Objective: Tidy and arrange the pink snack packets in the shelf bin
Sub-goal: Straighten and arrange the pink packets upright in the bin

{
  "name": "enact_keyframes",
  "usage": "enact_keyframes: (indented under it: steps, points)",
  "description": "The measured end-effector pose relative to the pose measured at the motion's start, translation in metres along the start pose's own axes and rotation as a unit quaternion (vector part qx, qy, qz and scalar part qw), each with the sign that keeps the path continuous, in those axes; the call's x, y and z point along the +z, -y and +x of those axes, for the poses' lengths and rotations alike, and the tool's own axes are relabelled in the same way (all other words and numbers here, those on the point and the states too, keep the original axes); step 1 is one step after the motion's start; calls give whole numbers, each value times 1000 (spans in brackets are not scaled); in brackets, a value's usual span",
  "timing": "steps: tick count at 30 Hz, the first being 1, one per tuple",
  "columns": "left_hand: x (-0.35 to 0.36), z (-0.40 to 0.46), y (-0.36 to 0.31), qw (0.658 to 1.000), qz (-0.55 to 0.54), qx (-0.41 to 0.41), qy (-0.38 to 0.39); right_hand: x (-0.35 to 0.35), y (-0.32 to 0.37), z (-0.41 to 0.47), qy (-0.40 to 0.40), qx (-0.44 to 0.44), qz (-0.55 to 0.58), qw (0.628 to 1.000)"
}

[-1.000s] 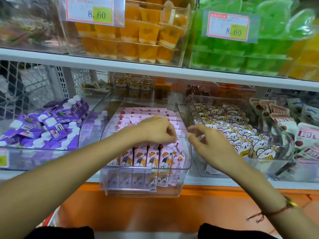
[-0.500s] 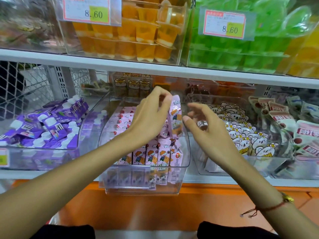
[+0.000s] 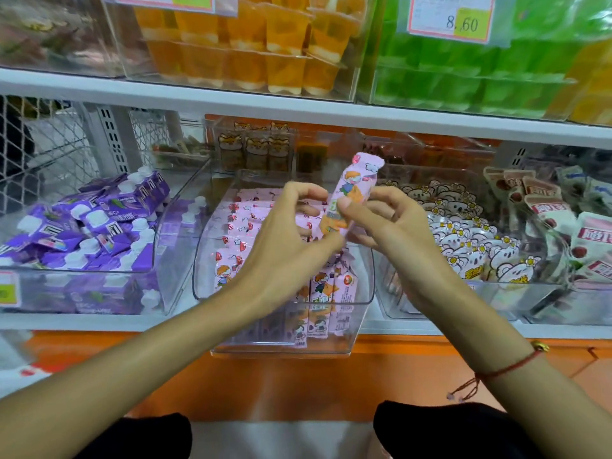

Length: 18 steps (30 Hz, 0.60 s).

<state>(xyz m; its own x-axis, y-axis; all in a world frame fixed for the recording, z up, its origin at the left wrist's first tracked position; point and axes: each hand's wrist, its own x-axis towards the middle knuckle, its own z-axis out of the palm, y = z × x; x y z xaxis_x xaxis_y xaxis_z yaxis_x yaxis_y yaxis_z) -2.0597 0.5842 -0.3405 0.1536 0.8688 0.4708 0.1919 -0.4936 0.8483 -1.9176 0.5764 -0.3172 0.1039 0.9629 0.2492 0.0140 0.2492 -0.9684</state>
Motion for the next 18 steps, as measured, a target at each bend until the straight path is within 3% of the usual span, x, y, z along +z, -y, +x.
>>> enact_keyframes:
  steps: [5,10,15,18]
  points:
    - [2,2,4,1000,-4,14,-9,2,0,-1,-5,-32,-7,999]
    - [-4,6,7,998,-56,-1,41,-5,1,3,43,-49,-20,998]
    - [-1,3,6,994,-88,-23,66,-6,2,-2,15,-106,-69,992]
    - [0,2,0,991,-106,-33,71,-7,3,-2,-15,-91,-72,993]
